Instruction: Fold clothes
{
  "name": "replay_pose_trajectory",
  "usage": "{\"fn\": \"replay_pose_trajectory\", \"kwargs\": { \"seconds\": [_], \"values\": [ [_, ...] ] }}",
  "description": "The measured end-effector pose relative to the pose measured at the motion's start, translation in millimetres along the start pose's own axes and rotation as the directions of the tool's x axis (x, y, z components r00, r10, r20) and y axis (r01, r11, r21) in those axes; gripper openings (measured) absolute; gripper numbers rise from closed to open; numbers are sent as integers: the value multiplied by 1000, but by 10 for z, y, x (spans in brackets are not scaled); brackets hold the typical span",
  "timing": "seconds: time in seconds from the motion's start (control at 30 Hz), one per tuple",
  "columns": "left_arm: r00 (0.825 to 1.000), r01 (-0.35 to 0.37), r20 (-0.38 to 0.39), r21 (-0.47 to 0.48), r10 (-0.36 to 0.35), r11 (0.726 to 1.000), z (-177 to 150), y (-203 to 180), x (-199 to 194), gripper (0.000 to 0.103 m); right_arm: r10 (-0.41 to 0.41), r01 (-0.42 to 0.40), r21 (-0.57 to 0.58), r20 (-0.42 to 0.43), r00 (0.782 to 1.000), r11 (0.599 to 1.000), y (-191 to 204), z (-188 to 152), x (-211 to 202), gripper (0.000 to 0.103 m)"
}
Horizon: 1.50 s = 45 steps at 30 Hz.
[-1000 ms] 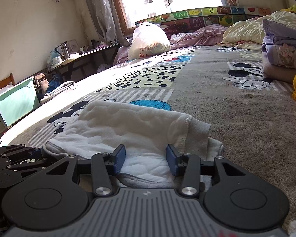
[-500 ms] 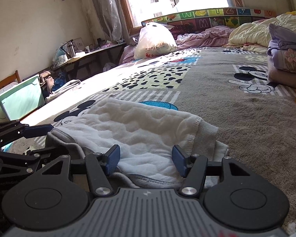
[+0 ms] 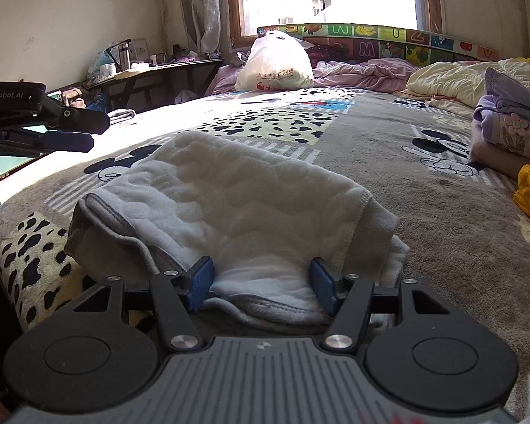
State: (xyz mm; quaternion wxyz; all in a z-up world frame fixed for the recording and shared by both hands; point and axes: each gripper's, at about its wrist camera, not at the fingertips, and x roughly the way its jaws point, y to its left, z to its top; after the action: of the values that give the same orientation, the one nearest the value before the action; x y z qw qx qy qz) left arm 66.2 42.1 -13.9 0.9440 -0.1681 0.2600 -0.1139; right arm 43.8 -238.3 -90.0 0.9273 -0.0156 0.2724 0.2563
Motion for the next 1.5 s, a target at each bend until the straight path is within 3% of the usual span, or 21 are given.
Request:
{"fn": "replay_pose_trajectory", "kwargs": {
  "seconds": [0.17,0.27,0.33,0.4,0.5,0.53,0.6,0.67,0.73,0.83,0.9,0.93,1.0,1.07,1.13,1.17,1.27,1.3,1.4,1.5],
  "values": [
    [995,75,-75,31,-72,997,284,67,157,53,-5,4,-32,-11,1000,999,32,-83,-98,61],
    [987,77,-142,-25,-80,997,470,168,295,53,-4,3,-39,-12,1000,999,41,-113,-123,61],
    [974,86,-204,-66,-98,994,611,201,425,53,-4,4,-44,-7,1000,999,48,-126,-128,61],
    [949,101,-293,-81,-120,992,749,167,599,56,-3,3,-42,-1,1000,999,47,-139,-132,61],
    [869,111,-477,-64,-128,992,908,33,1031,62,-4,5,-41,7,1000,999,51,-151,-139,61],
    [834,106,-539,-47,-114,993,939,-17,1195,62,-6,7,-43,10,1000,999,59,-159,-143,61],
    [751,101,-654,-11,-83,995,962,-124,1497,63,-8,9,-45,15,1000,999,60,-161,-146,61],
    [677,111,-736,88,-10,990,934,-284,1719,64,-3,4,-36,18,1000,999,46,-163,-151,61],
    [600,134,-796,197,79,971,897,-455,1927,64,4,-4,-27,18,1000,1000,30,-166,-159,61],
    [489,206,-862,263,134,943,780,-654,2082,64,16,-15,-14,17,1000,1000,7,-171,-174,61],
    [441,245,-879,312,182,918,665,-777,2109,64,23,-23,-3,17,1000,1000,-14,-172,-175,61],
    [426,257,-879,343,213,903,615,-819,2109,64,25,-25,-1,17,1000,1000,-15,-174,-175,61],
    [402,305,-871,418,283,856,534,-870,2086,64,26,-26,1,16,1000,1000,-16,-175,-177,61],
    [379,356,-848,504,371,787,506,-817,2034,63,29,-29,5,15,999,1000,-21,-178,-176,61],
    [373,344,-831,537,413,770,552,-659,2001,52,32,-32,7,15,999,999,-24,-185,-175,61],
    [372,332,-829,538,417,774,554,-595,1982,52,33,-34,8,16,999,999,-23,-191,-175,61],
    [393,336,-821,548,415,766,471,-564,1905,45,33,-33,6,17,999,999,-15,-191,-168,61],
    [391,316,-821,544,415,777,450,-508,1914,46,33,-33,6,17,999,999,-13,-191,-165,61],
    [386,238,-835,501,392,832,479,-288,1923,64,30,-30,0,19,999,1000,2,-192,-161,61],
    [419,198,-843,448,338,872,522,-151,1805,69,33,-33,2,21,999,999,-5,-190,-161,62]
  ]
}}
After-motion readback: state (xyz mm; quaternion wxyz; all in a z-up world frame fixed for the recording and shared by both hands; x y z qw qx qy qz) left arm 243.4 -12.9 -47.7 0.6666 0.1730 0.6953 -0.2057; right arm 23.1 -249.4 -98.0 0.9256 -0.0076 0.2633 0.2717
